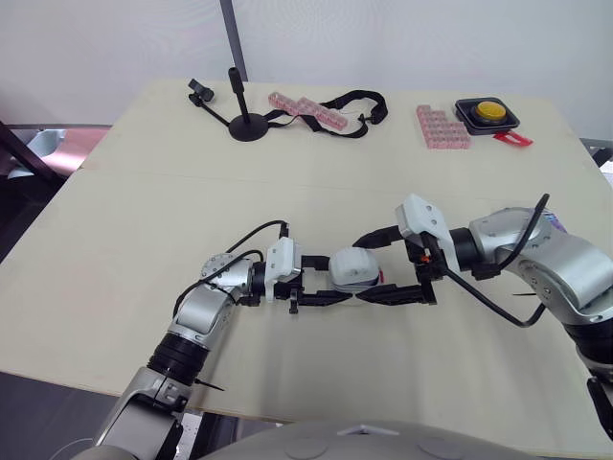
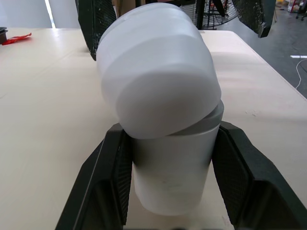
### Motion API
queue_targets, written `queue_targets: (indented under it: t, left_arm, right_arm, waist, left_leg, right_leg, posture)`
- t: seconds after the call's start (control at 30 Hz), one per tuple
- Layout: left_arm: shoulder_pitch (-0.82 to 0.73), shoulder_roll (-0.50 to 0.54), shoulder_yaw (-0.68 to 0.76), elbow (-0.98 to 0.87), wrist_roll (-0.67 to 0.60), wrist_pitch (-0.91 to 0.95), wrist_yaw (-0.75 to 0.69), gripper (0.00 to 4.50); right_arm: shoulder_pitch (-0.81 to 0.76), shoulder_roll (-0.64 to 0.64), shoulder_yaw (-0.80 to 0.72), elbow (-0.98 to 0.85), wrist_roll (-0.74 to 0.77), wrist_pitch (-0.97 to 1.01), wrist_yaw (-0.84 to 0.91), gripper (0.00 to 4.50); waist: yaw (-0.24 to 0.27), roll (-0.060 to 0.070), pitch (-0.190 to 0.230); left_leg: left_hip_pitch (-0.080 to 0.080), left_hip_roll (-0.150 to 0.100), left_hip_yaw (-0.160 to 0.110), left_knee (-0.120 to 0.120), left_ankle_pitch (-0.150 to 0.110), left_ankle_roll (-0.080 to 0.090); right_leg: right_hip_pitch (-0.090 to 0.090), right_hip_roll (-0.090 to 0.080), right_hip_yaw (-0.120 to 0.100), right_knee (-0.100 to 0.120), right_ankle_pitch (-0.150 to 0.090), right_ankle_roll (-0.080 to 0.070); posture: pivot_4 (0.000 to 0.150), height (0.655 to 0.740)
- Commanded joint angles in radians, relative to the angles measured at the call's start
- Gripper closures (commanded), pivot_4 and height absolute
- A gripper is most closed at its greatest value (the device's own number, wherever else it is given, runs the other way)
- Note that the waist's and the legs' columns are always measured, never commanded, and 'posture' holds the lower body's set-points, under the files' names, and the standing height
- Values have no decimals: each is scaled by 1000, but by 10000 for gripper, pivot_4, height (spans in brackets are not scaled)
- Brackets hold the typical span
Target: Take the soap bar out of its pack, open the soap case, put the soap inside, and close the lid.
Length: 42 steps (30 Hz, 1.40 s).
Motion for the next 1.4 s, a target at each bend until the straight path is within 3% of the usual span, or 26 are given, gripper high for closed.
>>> queue_targets:
  t: [0.03,0.13,0.4,0.43,0.97,1.4]
  left_arm:
    - [-2,1,-6,-25,-3,-1,3,26145]
    - [-2,0,-6,-24,-3,-2,4,26145]
    - [-5,1,-6,-20,-2,-2,9,26145]
    - [-5,1,-7,-20,-2,-2,10,26145]
    - [-1,6,-7,-20,-4,-4,17,26145]
    - [-6,1,2,-12,-16,5,29,26145]
  right_arm:
    - [-20,3,-30,-20,31,12,-3,262]
    - [-21,2,-29,-18,30,18,-4,262]
    - [-24,4,-29,-13,33,26,-9,24229]
    - [-24,4,-28,-13,33,25,-8,25467]
    - [4,-28,-90,-48,27,-39,3,25467]
    - [167,-35,-130,-150,-22,-120,-95,25467]
  waist:
    - [0,0,0]
    - [0,0,0]
    - [3,0,0]
    - [4,0,0]
    - [10,0,0]
    - [14,0,0]
  left_leg:
    - [0,0,0,0,0,0]
    - [0,0,0,0,0,0]
    - [0,0,0,0,0,0]
    - [0,0,0,0,0,0]
    - [0,0,0,0,0,0]
    - [0,0,0,0,0,0]
  right_leg:
    - [0,0,0,0,0,0]
    - [0,0,0,0,0,0]
    - [0,0,0,0,0,0]
    - [0,0,0,0,0,0]
    - [0,0,0,0,0,0]
    - [0,0,0,0,0,0]
  posture:
    - [1500,7343]
    - [1500,7343]
    - [1500,7343]
    - [1500,7343]
    - [1500,7343]
    - [1500,7343]
